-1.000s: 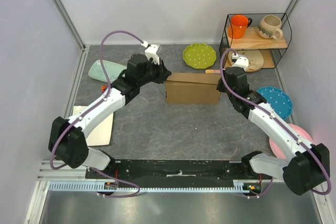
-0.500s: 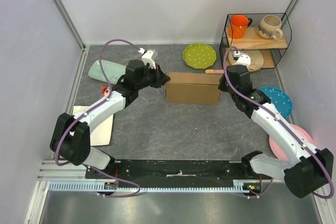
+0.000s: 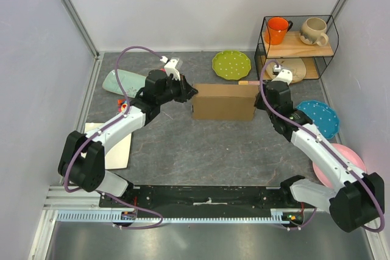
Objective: Fold the paper box
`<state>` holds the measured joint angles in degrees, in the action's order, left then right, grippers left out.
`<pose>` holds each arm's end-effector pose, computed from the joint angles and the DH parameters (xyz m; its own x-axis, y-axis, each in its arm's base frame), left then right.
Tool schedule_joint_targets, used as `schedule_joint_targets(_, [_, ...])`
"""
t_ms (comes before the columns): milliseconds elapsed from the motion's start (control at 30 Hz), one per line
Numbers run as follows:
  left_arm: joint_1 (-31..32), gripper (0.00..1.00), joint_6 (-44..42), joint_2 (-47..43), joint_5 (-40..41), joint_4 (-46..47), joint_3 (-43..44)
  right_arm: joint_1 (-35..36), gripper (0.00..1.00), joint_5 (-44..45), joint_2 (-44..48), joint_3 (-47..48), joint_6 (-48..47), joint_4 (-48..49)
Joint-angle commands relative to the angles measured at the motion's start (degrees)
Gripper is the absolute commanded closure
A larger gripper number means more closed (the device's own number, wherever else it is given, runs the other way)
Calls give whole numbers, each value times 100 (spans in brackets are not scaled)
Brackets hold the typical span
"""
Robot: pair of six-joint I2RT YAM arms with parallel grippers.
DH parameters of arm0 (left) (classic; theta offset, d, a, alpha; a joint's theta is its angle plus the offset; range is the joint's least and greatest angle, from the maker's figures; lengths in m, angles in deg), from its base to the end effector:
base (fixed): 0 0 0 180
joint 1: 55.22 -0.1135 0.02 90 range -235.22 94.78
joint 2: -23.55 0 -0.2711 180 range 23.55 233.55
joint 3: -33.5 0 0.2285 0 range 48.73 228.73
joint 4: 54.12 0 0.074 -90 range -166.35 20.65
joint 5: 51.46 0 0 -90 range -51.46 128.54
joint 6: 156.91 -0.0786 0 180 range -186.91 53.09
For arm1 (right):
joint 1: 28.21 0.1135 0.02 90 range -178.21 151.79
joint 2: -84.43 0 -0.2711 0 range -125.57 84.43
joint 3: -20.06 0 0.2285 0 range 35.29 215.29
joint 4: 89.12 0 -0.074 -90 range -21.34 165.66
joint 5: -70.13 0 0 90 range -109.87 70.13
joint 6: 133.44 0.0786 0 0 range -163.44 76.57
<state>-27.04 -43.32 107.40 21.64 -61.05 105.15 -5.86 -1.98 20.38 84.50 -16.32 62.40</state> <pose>0.3024 -0.1879 0.2859 -0.5424 -0.1438 -0.8277 0.5203 0.7160 -0.4654 0.2507 0.0770 0.2888 -0.4383 0.2888 -0.8511 0.0995 0.9567 0.2734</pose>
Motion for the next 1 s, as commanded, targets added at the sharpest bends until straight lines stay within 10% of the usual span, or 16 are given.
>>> schedule_joint_targets(0, [-6, 83, 57, 158, -76, -320, -202, -90, 91, -251, -309, -360, 57, -397])
schedule_joint_targets(600, [477, 89, 216, -1809, 608, -583, -2249, 59, 94, -1165, 2437, -2188, 795, -818])
schedule_joint_targets(800, [477, 65, 128, -3014, 1039, -461, -2426, 59, 61, -1070, 3705, -1960, 1111, -907])
schedule_joint_targets(967, [477, 54, 277, -3096, 1234, -495, -2224, 59, 43, -884, 2631, -1713, 936, -960])
